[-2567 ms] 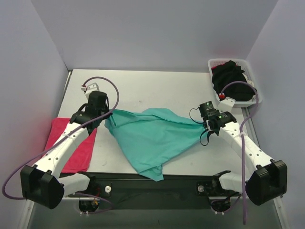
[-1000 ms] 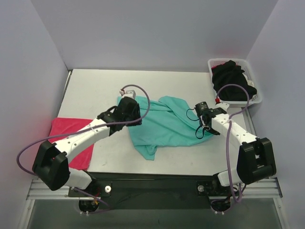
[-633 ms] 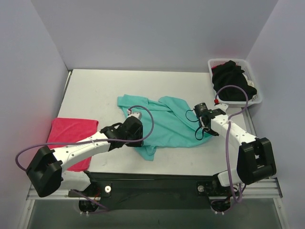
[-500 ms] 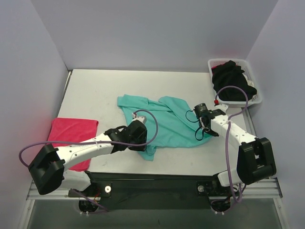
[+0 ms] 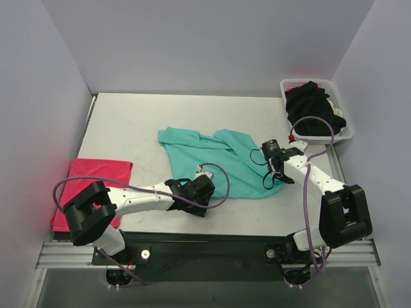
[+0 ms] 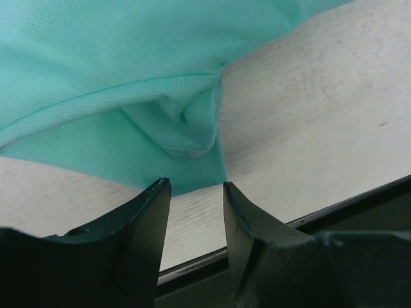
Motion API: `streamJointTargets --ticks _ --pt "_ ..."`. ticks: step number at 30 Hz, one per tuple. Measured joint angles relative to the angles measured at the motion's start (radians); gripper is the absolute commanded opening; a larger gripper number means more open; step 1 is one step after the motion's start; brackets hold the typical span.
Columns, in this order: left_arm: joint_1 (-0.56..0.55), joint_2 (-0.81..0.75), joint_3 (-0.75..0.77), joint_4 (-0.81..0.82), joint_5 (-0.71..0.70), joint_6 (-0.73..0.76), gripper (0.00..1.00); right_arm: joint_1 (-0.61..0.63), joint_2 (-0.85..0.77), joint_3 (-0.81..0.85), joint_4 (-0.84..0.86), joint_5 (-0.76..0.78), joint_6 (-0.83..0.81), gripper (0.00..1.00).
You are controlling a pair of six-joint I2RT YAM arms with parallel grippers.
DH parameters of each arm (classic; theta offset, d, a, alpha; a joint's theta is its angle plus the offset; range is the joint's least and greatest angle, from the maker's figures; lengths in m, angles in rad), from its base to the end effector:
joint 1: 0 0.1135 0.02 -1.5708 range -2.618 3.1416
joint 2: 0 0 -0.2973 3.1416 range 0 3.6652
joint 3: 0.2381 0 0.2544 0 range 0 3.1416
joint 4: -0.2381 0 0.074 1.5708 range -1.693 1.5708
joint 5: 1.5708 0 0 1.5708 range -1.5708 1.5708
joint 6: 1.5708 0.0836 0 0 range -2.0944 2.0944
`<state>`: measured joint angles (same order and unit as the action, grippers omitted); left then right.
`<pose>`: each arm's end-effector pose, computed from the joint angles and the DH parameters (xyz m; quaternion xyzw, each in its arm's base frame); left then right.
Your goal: Fold and stack the t-shirts
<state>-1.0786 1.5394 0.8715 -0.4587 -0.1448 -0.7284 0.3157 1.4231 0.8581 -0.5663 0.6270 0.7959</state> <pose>0.1568 -0.2669 0.1631 0.1538 0.9608 -0.1289 0.1914 0.2790 0.0395 0.1976 0.2861 0.8858 -0.1463 0.3350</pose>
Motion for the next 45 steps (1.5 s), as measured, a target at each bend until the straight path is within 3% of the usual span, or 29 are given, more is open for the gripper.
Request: streamJointTargets --ticks 22,29,34,37,39,45 --pt "-0.013 0.084 0.049 0.030 0.027 0.011 0.49 0.000 0.000 -0.021 0.009 -0.002 0.014 0.00" --pt "-0.013 0.102 0.072 -0.024 -0.012 0.005 0.31 0.000 -0.003 -0.031 0.010 -0.007 0.016 0.00" --pt "-0.013 0.109 0.082 -0.047 -0.027 -0.001 0.28 0.000 -0.018 -0.032 0.010 -0.007 0.017 0.00" --pt "-0.013 0.109 0.082 -0.053 -0.034 -0.004 0.17 0.000 -0.029 -0.032 0.010 -0.011 0.018 0.00" --pt "-0.013 0.109 0.082 -0.059 -0.037 -0.010 0.00 0.000 -0.036 -0.032 0.010 -0.015 0.019 0.00" --pt "-0.012 0.077 0.083 -0.122 -0.063 -0.008 0.00 0.000 -0.067 -0.033 0.010 -0.031 0.016 0.00"
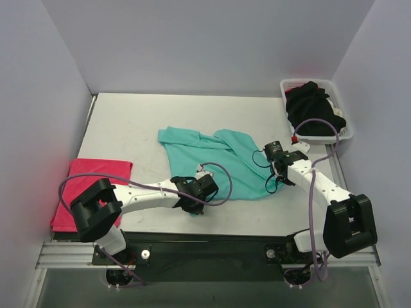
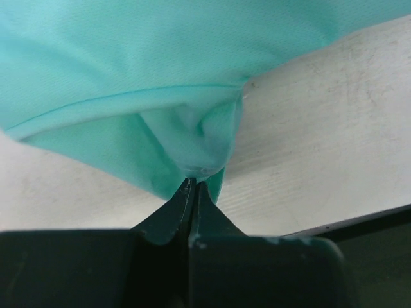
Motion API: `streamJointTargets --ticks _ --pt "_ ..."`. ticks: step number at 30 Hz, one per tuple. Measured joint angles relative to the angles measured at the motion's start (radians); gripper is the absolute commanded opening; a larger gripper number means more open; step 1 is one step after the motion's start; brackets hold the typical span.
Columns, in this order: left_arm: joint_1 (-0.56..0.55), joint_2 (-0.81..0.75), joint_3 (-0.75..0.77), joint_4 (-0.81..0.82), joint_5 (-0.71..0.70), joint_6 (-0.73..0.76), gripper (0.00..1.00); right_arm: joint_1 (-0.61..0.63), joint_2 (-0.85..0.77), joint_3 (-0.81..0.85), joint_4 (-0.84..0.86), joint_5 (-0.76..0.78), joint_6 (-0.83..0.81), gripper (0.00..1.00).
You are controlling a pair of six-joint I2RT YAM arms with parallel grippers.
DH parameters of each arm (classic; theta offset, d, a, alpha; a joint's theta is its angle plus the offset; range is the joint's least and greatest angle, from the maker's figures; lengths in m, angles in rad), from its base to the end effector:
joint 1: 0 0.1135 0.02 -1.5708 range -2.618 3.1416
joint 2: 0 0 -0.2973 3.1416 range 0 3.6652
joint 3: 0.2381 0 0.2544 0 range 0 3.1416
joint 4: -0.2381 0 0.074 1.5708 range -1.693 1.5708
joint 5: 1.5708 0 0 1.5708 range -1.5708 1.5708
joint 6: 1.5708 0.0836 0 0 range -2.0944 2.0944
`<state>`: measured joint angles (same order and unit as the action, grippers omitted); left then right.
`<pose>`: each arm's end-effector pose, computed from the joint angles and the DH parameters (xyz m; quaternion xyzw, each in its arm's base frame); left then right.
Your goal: Fold and stack the t-shirts
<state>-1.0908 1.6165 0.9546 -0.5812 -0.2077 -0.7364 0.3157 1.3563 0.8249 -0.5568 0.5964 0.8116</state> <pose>0.1610 -0.2720 0.1584 0.1563 0.9689 -0.0660 0.1801 0.2681 0.0382 0.2036 0.2959 0.8826 -0.1191 0.3455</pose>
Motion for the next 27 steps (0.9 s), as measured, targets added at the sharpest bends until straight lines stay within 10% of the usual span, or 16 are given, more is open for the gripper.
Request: streamJointTargets --ticks 15,27 --pt "0.338 -0.492 0.261 -0.171 -0.263 0.097 0.00 0.000 -0.241 0.096 -0.060 -0.022 -0.055 0.00" --pt "0.466 -0.507 0.520 -0.169 -0.375 0.252 0.00 0.000 -0.320 0.378 -0.106 -0.031 -0.145 0.00"
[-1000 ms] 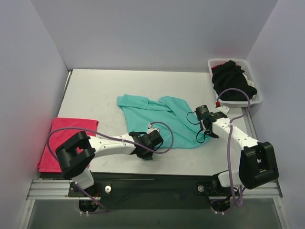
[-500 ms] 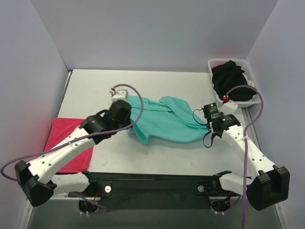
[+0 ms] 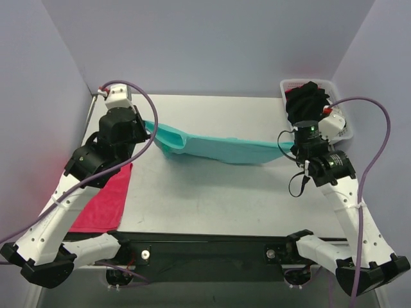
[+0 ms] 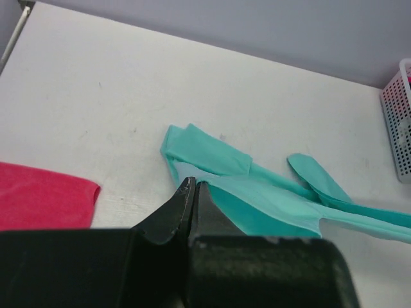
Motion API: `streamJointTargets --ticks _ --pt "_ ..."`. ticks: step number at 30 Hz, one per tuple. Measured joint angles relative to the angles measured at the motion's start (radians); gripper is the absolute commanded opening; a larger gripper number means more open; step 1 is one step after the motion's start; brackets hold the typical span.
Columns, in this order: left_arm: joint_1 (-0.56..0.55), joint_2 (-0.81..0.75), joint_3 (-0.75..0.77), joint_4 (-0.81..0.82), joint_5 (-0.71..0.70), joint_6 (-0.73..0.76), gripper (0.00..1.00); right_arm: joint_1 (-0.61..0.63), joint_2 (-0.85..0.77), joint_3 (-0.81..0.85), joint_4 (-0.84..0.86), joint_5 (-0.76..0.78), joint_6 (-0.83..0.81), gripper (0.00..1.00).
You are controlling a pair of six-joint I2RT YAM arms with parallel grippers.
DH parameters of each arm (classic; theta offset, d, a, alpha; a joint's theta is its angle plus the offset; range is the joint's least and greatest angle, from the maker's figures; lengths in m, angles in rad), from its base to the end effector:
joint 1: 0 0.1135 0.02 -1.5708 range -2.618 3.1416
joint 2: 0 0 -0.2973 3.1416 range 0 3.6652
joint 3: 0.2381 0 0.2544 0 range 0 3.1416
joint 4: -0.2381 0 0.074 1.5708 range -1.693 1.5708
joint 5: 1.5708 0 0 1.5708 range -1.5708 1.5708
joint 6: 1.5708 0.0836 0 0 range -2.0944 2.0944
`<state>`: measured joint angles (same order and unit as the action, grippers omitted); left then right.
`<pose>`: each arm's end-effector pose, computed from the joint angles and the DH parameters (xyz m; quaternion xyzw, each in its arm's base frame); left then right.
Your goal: Fold and stack the t-shirts
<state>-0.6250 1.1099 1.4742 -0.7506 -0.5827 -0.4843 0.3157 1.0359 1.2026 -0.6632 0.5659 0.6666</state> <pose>0.2139 -0.0976 0.4697 -0.1041 0.8040 -0.0790 0.5801 0.2320 0.0286 0.4006 0.2847 0.7874 0.0202 0.5464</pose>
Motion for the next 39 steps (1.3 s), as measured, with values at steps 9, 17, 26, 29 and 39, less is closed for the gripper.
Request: streamJointTargets --ticks 9,17,26,29,39 --pt "0.000 -0.041 0.201 0.039 -0.009 0.094 0.00 0.031 -0.078 0.229 -0.018 -0.074 -0.094 0.00" --pt "0.000 -0.107 0.251 0.124 -0.017 0.168 0.00 0.091 -0.102 0.372 -0.009 -0.095 -0.156 0.00" --pt "0.005 0.019 0.237 0.435 -0.094 0.345 0.00 0.091 0.145 0.402 0.074 -0.084 -0.228 0.00" --pt "0.012 0.082 0.233 0.517 -0.101 0.395 0.00 0.085 0.237 0.431 0.086 -0.084 -0.252 0.00" --pt "0.024 0.111 0.239 0.610 -0.095 0.456 0.00 0.071 0.211 0.494 0.122 -0.085 -0.306 0.00"
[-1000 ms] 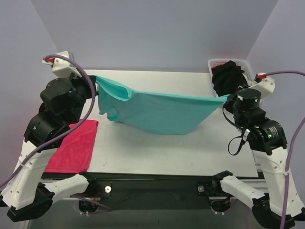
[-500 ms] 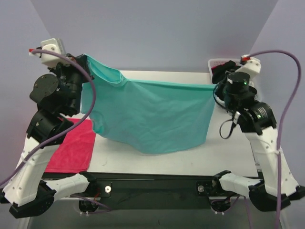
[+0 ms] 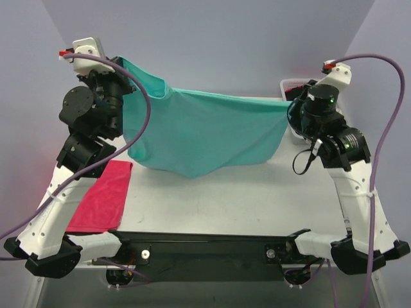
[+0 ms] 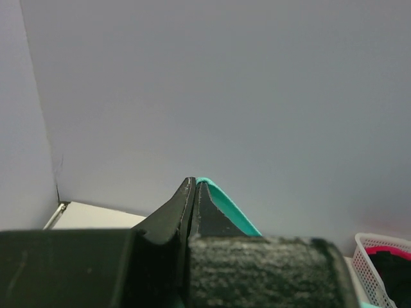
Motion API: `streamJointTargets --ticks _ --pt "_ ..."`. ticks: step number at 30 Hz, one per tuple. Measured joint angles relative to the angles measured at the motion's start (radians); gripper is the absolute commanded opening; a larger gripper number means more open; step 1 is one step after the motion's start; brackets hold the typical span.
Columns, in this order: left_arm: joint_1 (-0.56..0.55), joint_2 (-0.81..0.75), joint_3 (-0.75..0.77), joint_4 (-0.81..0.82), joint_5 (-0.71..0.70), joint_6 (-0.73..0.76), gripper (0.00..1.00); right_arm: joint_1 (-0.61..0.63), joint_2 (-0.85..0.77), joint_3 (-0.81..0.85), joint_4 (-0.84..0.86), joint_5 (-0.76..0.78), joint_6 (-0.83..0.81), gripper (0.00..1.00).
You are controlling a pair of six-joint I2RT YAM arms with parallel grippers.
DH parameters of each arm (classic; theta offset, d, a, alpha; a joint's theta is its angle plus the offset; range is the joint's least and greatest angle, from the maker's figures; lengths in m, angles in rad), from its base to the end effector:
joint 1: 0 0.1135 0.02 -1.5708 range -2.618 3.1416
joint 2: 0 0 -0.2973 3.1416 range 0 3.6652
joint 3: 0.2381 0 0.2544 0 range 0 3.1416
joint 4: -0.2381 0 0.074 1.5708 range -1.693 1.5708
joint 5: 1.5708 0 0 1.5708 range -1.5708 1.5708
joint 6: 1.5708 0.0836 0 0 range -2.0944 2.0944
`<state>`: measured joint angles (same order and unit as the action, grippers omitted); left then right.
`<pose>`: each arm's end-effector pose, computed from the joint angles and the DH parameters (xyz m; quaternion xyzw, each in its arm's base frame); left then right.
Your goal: Fold and stack the t-shirts
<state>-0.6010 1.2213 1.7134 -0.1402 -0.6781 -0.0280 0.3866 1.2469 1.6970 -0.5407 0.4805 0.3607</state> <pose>0.2262 -0.0915 0.6105 -0.1090 0.5949 -0.0582 0.7942 0.2641 0.0658 0.5435 0.1512 0.7192 0.0755 0.6739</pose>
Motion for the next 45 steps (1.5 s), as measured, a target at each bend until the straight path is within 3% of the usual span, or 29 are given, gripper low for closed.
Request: streamJointTargets --ticks 11,17,23,29,35,40,45 --pt "0.000 -0.271 -0.045 -0.031 0.056 0.006 0.00 0.002 -0.357 -0.186 0.010 -0.129 0.015 0.00" --pt "0.000 -0.389 -0.037 -0.062 0.128 0.005 0.00 0.009 -0.448 -0.168 0.001 -0.222 0.029 0.00" --pt "0.000 -0.377 0.029 -0.085 0.165 0.022 0.00 0.013 -0.451 -0.066 -0.003 -0.261 0.026 0.00" --pt "0.000 -0.287 0.059 -0.063 0.170 0.054 0.00 0.013 -0.433 -0.058 0.022 -0.200 0.005 0.00" --pt "0.001 -0.139 -0.112 0.053 0.154 0.048 0.00 0.011 -0.345 -0.341 0.097 -0.060 0.058 0.00" --pt "0.002 0.110 -0.315 0.156 0.119 -0.010 0.00 0.000 -0.057 -0.557 0.154 0.021 0.147 0.00" --pt "0.023 0.420 -0.396 0.198 0.069 -0.047 0.00 -0.023 0.257 -0.553 0.195 0.095 0.211 0.00"
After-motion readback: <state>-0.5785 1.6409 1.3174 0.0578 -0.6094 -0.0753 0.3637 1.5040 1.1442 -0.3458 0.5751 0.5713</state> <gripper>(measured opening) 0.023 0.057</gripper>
